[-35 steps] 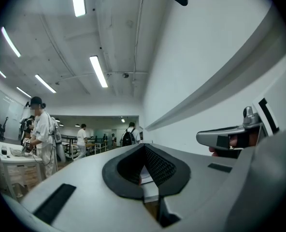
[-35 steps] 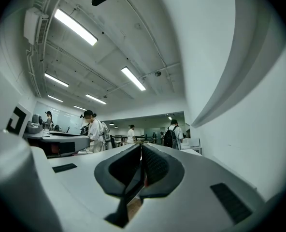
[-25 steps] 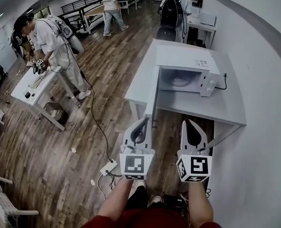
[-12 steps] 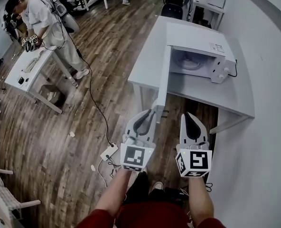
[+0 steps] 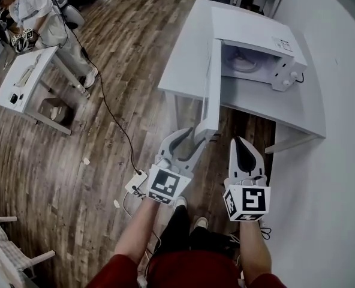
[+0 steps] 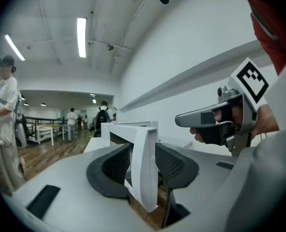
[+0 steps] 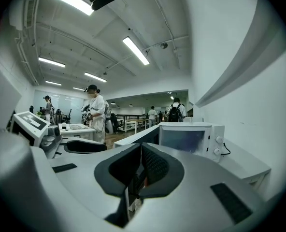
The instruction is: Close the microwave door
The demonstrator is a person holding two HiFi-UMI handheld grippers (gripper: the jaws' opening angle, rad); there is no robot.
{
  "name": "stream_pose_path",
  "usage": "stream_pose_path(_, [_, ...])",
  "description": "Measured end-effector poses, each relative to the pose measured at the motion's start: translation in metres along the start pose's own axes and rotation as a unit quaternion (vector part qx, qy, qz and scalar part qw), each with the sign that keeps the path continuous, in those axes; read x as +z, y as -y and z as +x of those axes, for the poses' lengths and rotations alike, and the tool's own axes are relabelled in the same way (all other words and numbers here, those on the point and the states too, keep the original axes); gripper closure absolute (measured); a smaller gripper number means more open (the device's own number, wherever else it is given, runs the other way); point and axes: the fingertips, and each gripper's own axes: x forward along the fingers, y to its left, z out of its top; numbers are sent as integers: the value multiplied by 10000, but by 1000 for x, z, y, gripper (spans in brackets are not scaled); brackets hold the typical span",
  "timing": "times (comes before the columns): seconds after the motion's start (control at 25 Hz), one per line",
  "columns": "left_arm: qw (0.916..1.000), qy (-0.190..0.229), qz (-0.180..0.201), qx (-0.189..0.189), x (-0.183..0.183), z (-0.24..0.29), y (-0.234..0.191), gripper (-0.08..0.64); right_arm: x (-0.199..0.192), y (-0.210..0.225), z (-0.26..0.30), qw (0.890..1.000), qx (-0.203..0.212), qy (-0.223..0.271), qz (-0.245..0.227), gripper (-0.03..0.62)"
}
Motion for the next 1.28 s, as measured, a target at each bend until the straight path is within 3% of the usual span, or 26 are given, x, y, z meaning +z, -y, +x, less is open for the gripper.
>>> stream_pose_path(0.24, [9931, -157, 54, -1162, -25, 21, -5, 357, -15, 4, 12, 9997, -139, -194, -16, 565])
stream_pose_path(0.44, [9826, -281, 186, -1824, -36, 34, -1, 357, -25, 4, 22, 9994, -174, -311, -31, 565])
stream_pose_path(0.6, [9791, -268, 407, -1977, -37, 41, 4, 363, -27, 6, 27, 9992, -213, -346, -33, 565])
stream_pose_path(1.28, [9653, -338, 433, -2555, -34, 65, 38, 396, -30, 48, 6, 9959, -847, -316, 59, 565])
